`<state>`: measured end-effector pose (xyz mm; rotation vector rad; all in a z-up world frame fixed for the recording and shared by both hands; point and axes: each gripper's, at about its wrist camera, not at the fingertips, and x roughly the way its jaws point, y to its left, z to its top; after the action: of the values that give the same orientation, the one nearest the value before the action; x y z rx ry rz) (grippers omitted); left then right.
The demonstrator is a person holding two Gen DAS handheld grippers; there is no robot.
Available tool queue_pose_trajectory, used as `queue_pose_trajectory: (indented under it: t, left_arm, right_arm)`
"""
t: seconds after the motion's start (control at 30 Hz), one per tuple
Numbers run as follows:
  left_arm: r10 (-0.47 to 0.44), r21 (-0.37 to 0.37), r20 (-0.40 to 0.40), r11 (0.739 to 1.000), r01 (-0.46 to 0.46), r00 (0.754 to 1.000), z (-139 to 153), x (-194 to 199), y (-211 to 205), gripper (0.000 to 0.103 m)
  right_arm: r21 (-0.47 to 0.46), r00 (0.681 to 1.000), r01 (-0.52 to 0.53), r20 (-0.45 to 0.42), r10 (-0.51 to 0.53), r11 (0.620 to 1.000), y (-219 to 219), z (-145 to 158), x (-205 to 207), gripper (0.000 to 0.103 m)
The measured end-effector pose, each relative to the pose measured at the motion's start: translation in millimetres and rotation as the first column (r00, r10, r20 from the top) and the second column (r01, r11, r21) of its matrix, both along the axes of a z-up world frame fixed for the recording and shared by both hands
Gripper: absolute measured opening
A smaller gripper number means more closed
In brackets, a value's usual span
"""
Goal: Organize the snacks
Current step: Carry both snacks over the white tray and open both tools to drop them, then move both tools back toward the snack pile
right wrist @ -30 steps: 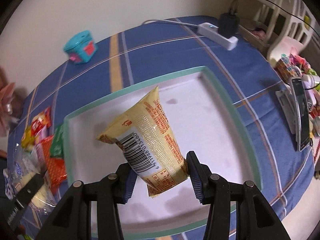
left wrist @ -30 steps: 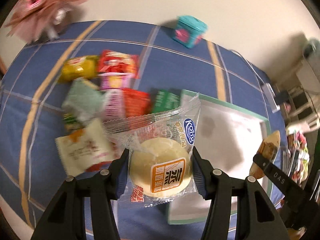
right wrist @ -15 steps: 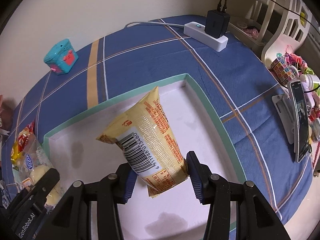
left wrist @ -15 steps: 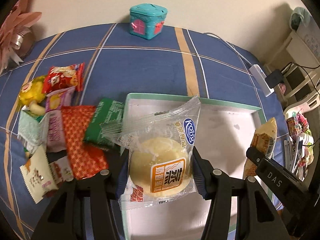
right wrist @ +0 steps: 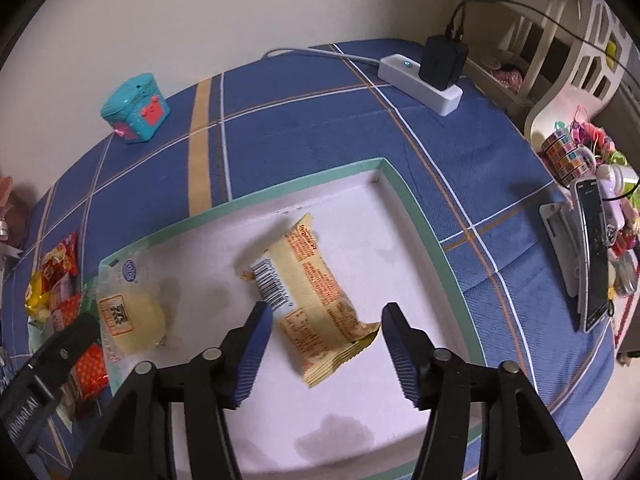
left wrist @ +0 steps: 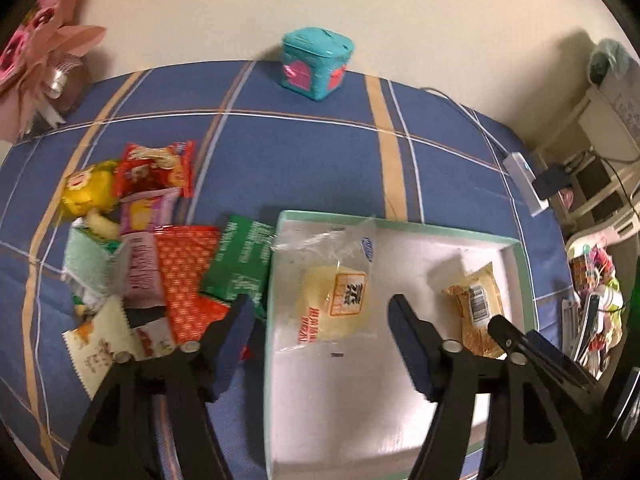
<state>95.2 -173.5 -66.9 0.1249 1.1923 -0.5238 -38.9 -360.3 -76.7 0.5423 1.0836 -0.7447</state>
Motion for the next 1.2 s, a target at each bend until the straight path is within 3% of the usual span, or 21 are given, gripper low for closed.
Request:
queue_pose_trajectory:
  t: [0.17, 0.27, 0.33, 0.53, 0.6, 0.63, 0.9, 1.2]
  left_arm:
    - [0.055, 0.062, 0.004, 0.997, -0.055, 0.998, 3, 5, 23, 0.074]
    - [0.093, 0.086, 0.024, 0.992, -0.095, 0.995, 4, 8, 42, 0.091]
    - [0.11, 0.094, 0.043, 0.989, -0.114, 0.993, 3, 9, 51, 0.093]
    - [0.156, 0.135, 0.095, 0.977, -0.168, 0.983, 6, 9, 82, 0.099]
    - [0.161, 0.132, 0.117, 0.975, -0.176, 0.98, 10, 10, 90, 0.102]
    - [0.164, 0.129, 0.124, 0.975, -0.18, 0.979, 11, 10, 93, 0.103]
    - [0.213, 0.101, 0.145, 0.968, -0.228, 0.966, 20, 18, 126, 0.103]
    - [0.276, 0.118, 0.118, 0.95, -0.289, 0.954, 16, 31, 170, 0.103]
  right_arm:
    - [-0.01, 0.999, -0.028, -0.015, 0.028, 1.0, 14, 8, 3, 0.078]
    - [-0.019, 0.999, -0.051, -0.021, 0.051, 0.999, 24, 10, 4, 0.082]
    - [-0.021, 0.998, -0.062, -0.018, 0.062, 0.998, 30, 12, 4, 0.088]
    - [-0.025, 0.995, -0.1, 0.003, 0.101, 0.995, 52, 22, 3, 0.09]
    - [-0.024, 0.994, -0.11, 0.014, 0.11, 0.994, 59, 24, 3, 0.102]
    - [-0.021, 0.993, -0.117, 0.026, 0.118, 0.993, 63, 26, 3, 0.103]
    - [-0.044, 0.979, -0.199, 0.023, 0.2, 0.979, 96, 35, 16, 0.103]
    - [0.014, 0.957, -0.289, 0.011, 0.289, 0.957, 140, 22, 44, 0.103]
